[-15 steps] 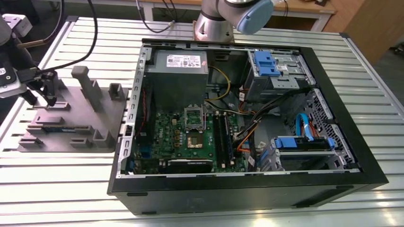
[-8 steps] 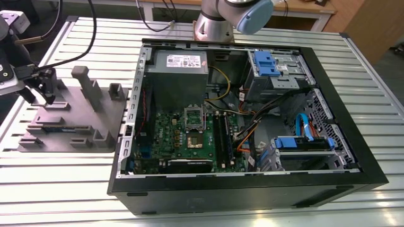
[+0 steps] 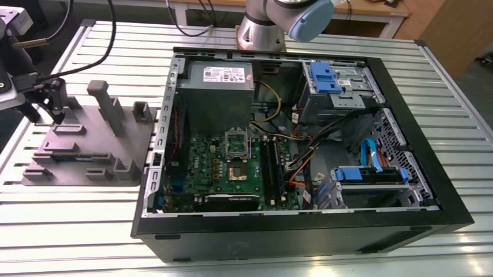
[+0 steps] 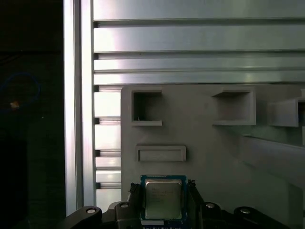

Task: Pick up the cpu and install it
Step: 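Pick up the cpu and move it towards the insertion slot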

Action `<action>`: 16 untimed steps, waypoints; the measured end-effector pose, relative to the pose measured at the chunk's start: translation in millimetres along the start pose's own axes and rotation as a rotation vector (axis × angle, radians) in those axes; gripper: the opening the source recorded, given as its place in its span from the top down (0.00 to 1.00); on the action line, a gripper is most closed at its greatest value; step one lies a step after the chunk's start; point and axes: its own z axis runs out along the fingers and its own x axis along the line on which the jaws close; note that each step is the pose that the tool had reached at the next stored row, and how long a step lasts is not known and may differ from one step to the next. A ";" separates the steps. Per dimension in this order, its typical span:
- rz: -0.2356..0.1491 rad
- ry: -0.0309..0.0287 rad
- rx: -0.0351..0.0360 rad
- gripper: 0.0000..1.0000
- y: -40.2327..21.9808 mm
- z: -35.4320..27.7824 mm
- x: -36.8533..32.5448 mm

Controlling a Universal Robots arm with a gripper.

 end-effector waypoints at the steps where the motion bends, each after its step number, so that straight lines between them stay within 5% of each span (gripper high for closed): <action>1: 0.000 -0.0001 0.0000 0.53 0.0 -1.6 0.0; 16: 0.000 -0.0002 -0.0001 0.53 0.2 -12.3 0.0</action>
